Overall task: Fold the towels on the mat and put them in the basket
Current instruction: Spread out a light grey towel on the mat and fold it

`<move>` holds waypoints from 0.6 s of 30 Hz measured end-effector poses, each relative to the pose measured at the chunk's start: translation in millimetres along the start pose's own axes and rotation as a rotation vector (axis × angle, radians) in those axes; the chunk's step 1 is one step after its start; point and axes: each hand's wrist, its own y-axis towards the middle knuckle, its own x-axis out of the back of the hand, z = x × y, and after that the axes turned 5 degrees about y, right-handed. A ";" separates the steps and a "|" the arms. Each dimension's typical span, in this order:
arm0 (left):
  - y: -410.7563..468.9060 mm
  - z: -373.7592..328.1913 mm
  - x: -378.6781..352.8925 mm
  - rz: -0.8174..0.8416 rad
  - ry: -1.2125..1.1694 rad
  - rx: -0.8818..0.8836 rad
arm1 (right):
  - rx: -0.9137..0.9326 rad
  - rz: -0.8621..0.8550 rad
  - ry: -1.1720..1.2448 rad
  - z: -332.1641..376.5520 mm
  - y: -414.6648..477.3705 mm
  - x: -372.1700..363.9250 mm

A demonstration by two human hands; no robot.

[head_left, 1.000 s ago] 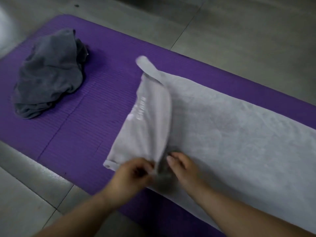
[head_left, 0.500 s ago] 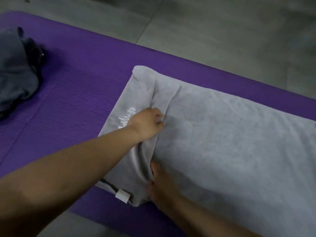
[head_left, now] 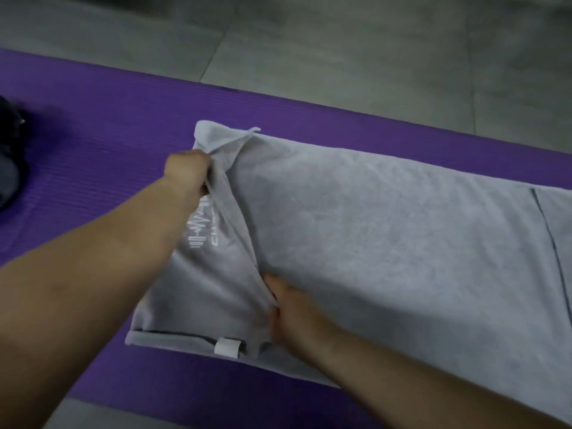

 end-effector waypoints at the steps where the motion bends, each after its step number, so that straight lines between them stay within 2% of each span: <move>1: -3.7 -9.4 3.1 0.040 -0.049 0.031 | 0.007 0.016 -0.004 4.8 -3.7 10.7; 5: -33.7 -46.6 -2.1 0.153 -0.066 -0.053 | 0.011 0.008 -0.071 5.9 -33.5 66.1; 10: -79.3 -71.0 -45.0 0.229 0.146 -0.151 | -0.043 -0.117 -0.058 -21.8 -92.9 114.6; 14: -124.0 -76.7 -122.6 0.389 0.222 -0.183 | -0.113 -0.346 0.164 -78.9 -150.8 144.5; 18: -186.3 -71.5 -225.8 0.574 0.242 -0.249 | -0.189 -0.713 0.416 -152.3 -204.3 155.9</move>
